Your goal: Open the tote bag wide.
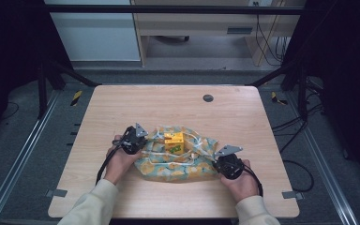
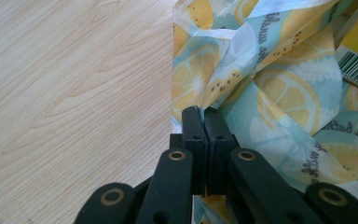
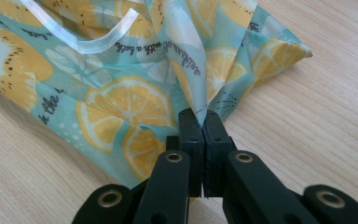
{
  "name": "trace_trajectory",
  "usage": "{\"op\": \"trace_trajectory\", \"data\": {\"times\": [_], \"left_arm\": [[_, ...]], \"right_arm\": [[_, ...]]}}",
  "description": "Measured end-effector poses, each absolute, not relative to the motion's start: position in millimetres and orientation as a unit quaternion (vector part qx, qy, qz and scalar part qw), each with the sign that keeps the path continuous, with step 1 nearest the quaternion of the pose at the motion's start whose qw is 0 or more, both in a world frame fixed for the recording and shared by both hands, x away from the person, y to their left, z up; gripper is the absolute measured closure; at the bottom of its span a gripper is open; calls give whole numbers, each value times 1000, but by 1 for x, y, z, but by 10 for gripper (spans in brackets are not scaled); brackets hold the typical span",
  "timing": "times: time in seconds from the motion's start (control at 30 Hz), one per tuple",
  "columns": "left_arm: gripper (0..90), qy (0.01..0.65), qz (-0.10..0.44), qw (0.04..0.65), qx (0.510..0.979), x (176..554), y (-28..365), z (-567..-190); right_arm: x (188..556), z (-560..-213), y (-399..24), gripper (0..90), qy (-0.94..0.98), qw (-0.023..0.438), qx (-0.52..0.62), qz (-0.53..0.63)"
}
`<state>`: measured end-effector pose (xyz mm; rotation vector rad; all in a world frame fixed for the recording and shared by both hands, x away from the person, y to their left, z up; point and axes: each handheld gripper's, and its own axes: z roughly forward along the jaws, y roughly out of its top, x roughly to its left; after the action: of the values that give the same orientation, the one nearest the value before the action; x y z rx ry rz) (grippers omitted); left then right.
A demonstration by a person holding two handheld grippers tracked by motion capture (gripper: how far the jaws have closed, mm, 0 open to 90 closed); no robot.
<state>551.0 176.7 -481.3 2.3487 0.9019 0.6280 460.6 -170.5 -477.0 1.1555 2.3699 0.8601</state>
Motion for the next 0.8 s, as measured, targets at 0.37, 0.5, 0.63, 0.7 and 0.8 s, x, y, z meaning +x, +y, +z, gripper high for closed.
{"op": "trace_trajectory", "data": {"times": [0.37, 0.5, 0.63, 0.7, 0.8], "left_arm": [[885, 334, 232, 265, 874, 549, 178, -484], [877, 335, 230, 263, 875, 550, 179, -485], [856, 339, 233, 262, 873, 548, 179, -481], [842, 340, 235, 267, 871, 547, 180, -478], [780, 343, 237, 275, 866, 544, 182, -475]], "right_arm": [[460, -479, -170, 893, 838, 183, 415, 303], [461, -480, -171, 892, 836, 181, 417, 307], [461, -480, -172, 880, 835, 184, 416, 309], [460, -479, -173, 849, 831, 190, 415, 318], [457, -477, -176, 698, 820, 202, 421, 331]]}}
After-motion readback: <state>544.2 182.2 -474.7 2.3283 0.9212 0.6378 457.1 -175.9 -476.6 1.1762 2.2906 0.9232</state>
